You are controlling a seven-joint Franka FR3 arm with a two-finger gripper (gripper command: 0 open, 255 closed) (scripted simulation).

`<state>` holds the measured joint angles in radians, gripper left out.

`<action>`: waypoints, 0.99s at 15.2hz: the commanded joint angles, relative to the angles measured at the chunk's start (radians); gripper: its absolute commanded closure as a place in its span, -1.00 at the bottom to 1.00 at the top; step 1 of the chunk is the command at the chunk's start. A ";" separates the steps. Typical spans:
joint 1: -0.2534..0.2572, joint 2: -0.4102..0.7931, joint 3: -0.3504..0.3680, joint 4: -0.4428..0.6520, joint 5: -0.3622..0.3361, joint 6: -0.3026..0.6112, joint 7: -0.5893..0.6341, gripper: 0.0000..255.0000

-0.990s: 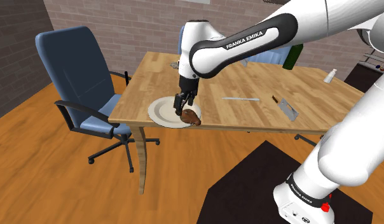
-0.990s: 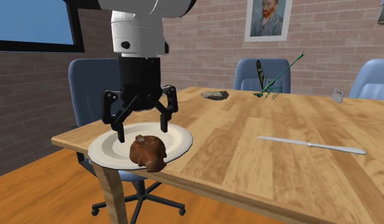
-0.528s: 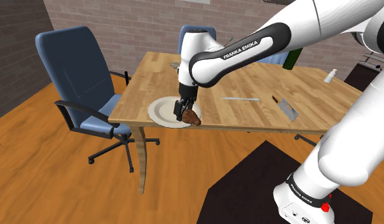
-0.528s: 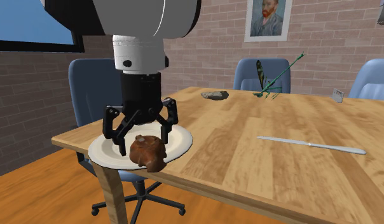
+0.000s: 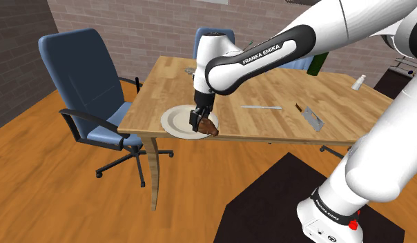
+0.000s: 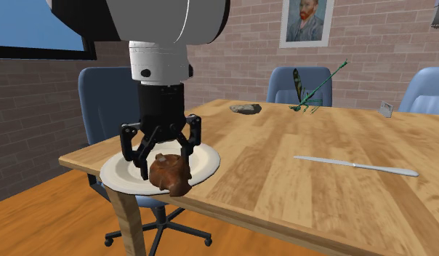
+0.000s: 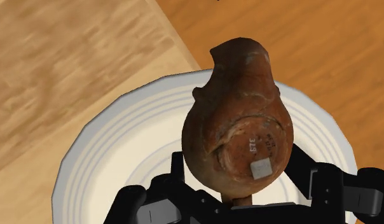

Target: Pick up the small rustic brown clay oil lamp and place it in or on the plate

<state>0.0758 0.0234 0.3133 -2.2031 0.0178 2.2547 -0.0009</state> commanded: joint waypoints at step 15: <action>-0.002 -0.052 -0.002 0.055 0.018 -0.105 -0.012 1.00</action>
<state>0.0752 -0.0224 0.3131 -2.1553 0.0337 2.1631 -0.0089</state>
